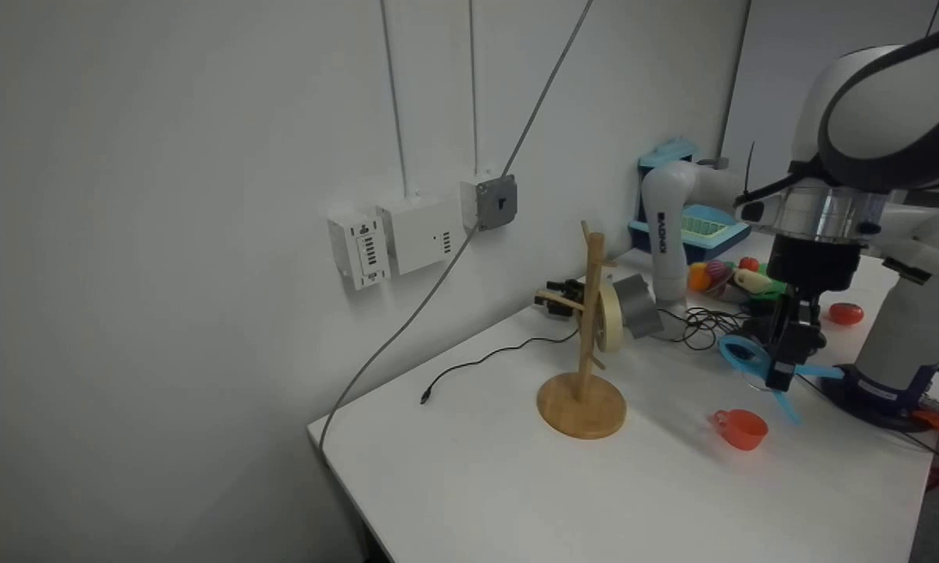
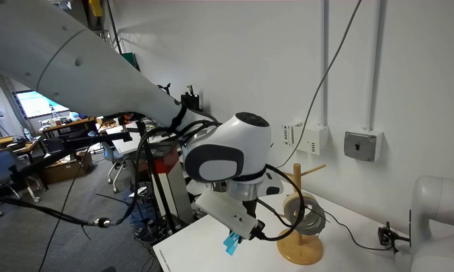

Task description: Put the blue peg on the table

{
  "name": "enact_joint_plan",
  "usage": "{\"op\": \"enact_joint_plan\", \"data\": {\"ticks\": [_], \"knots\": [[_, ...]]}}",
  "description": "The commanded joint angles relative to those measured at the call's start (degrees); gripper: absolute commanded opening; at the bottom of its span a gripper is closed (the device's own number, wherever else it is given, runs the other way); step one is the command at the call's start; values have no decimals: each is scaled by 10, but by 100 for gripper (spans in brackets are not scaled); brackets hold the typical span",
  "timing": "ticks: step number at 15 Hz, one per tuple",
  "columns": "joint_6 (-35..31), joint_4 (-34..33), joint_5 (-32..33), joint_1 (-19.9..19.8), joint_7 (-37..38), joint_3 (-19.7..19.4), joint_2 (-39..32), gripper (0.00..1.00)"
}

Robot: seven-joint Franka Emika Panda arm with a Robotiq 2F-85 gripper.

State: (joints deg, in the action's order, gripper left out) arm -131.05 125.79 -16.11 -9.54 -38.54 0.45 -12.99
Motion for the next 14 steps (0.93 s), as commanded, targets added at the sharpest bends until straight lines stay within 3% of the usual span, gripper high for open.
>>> {"op": "enact_joint_plan", "data": {"ticks": [1,6,14], "knots": [[-66,36,42,10,47,-15,-5,7],[-115,32,122,12,111,-22,-57,7],[-124,-28,157,21,156,-10,-155,7]]}}
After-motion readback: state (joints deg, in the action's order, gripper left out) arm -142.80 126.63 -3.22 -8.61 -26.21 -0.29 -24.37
